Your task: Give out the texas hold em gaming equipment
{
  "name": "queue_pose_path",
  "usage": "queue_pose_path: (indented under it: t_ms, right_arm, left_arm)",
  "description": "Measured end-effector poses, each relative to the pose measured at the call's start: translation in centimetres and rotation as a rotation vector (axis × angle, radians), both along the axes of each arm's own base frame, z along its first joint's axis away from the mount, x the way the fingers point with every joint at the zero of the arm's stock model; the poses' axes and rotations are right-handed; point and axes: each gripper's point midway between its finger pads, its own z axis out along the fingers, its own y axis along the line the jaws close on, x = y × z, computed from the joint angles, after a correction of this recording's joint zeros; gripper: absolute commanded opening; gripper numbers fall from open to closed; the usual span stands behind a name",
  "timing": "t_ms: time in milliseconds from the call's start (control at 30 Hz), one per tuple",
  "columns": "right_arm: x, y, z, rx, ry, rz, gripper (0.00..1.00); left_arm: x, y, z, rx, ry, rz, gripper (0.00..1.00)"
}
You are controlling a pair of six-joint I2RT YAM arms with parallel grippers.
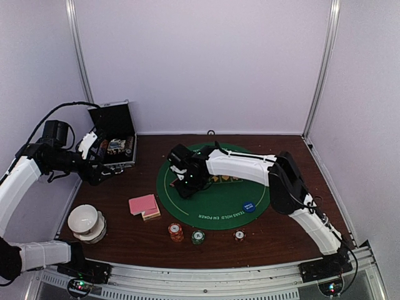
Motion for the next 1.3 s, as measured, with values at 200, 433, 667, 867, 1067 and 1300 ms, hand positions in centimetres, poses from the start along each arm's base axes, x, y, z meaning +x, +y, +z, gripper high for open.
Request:
queue_pose_path:
  t_ms: [200,433,667,867,1067,1300]
  right_arm:
    - [0.2,0.2,-0.4,-0.002,0.0,0.004,0.69]
    - [0.0,-0.3,-0.1,-0.011,-0.003,0.008,0.73]
    - [-3.1,-4.2,4.3,-0.018,0.002,0.022,0.75]
    - [-8.1,-9.6,8.8,0.013,-0.004,0.024,0.81]
    - [-14.1,-15.9,4.9,-0.086,0.108,0.0,0.85]
    - [-17.6,-19.3,1.9,-0.153,0.191,-0.036,0.85]
  left_arm:
    - [0.0,0.0,0.0,0.0,0.001,0.0,0.97]
    - [-0.1,0.0,-0.1,0.0,0.005,0.0,0.98]
    - [-0.2,0.0,0.1,0.0,-0.001,0.0,0.97]
    - [-0.3,0.0,0.1,0.0,-0.001,-0.004,0.98]
    - [-0.4,-0.1,0.1,-0.004,0.001,-0.008,0.98]
    - [-0.5,-0.1,0.0,-0.005,0.007,-0.01,0.98]
